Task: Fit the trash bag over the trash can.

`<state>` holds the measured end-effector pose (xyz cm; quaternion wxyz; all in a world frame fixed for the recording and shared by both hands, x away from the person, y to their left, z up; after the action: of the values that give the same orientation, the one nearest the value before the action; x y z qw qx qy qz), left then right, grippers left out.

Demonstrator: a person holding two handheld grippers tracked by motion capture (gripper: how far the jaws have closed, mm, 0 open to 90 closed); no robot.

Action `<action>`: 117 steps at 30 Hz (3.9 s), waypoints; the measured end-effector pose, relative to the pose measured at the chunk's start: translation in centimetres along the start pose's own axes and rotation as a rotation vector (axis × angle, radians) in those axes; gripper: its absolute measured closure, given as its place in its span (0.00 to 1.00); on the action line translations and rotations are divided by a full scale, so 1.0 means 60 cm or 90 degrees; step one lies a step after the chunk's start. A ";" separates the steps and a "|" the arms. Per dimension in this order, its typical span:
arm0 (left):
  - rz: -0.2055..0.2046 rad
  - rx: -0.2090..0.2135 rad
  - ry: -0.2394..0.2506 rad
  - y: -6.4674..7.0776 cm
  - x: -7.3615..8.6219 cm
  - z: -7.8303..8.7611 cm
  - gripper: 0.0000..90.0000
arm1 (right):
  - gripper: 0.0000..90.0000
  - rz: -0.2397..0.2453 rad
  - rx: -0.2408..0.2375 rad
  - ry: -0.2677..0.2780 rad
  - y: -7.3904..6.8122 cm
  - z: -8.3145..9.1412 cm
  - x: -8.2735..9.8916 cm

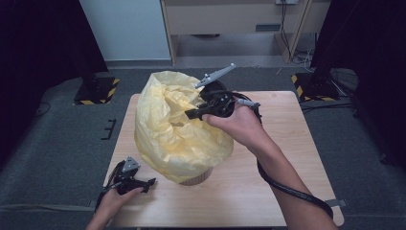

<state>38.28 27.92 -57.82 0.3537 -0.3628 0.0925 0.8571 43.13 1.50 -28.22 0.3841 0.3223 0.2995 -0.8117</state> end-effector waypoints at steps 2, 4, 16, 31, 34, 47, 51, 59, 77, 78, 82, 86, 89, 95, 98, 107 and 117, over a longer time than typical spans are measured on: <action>0.000 0.000 0.000 0.000 0.000 0.000 0.00 | 0.96 0.010 0.015 -0.014 -0.001 -0.008 0.000; 0.000 0.000 0.000 0.000 0.000 0.000 0.00 | 0.96 0.012 0.017 -0.020 -0.003 -0.013 -0.002; 0.001 0.000 -0.001 0.000 -0.001 -0.001 0.00 | 0.95 0.025 0.038 -0.070 -0.007 -0.048 -0.004; 0.000 0.000 -0.001 -0.001 -0.002 -0.002 0.00 | 0.95 0.058 0.051 -0.115 -0.019 -0.057 0.005; 0.000 -0.001 -0.001 -0.001 -0.002 -0.002 0.00 | 0.95 0.061 0.051 -0.120 -0.021 -0.062 0.006; 0.000 0.000 -0.001 -0.001 -0.002 -0.002 0.00 | 0.94 0.071 0.112 -0.137 0.000 -0.082 -0.009; 0.000 0.000 -0.001 -0.001 -0.002 -0.002 0.00 | 0.93 0.077 0.132 -0.142 0.006 -0.083 -0.010; 0.000 0.000 -0.001 -0.001 -0.002 -0.002 0.00 | 0.93 0.059 0.126 -0.134 0.020 -0.084 -0.004; 0.000 0.000 -0.001 -0.001 -0.002 -0.002 0.00 | 0.63 0.039 0.086 -0.058 0.003 -0.044 -0.011; 0.000 0.000 -0.001 -0.001 -0.002 -0.002 0.00 | 0.60 0.037 0.086 -0.058 0.002 -0.042 -0.012; 0.000 0.000 -0.001 -0.001 -0.002 -0.002 0.00 | 0.53 0.026 0.087 -0.044 0.001 -0.035 -0.016; 0.000 0.000 -0.001 -0.001 -0.002 -0.002 0.00 | 0.51 0.012 0.084 -0.030 0.004 -0.025 -0.019; 0.000 0.000 -0.001 -0.001 -0.002 -0.002 0.00 | 0.50 0.001 0.082 -0.019 0.008 -0.018 -0.021; 0.000 0.000 -0.001 -0.001 -0.002 -0.002 0.00 | 0.50 -0.026 0.079 0.004 0.020 0.000 -0.022; 0.000 0.000 -0.001 -0.001 -0.002 -0.002 0.00 | 0.55 -0.041 0.077 0.019 0.029 0.012 -0.021; 0.000 -0.001 0.000 -0.001 -0.002 -0.002 0.00 | 0.75 -0.080 0.048 0.049 0.054 0.041 -0.010; 0.001 -0.001 0.000 -0.001 -0.002 -0.002 0.00 | 0.75 -0.058 0.029 0.021 0.034 0.011 -0.006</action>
<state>38.44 27.83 -57.82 0.3532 -0.3627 0.0920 0.8575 44.77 0.07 -28.04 0.3338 0.3306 0.3016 -0.8297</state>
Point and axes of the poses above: each handheld gripper's, and its own axes: z roughly backward along the jaws, x roughly out of its underside, y roughly to its right, the point moved 6 cm from there along -z, roughly forward along the jaws, and after that the axes turned 8 degrees about -z, right-handed, at the moved point
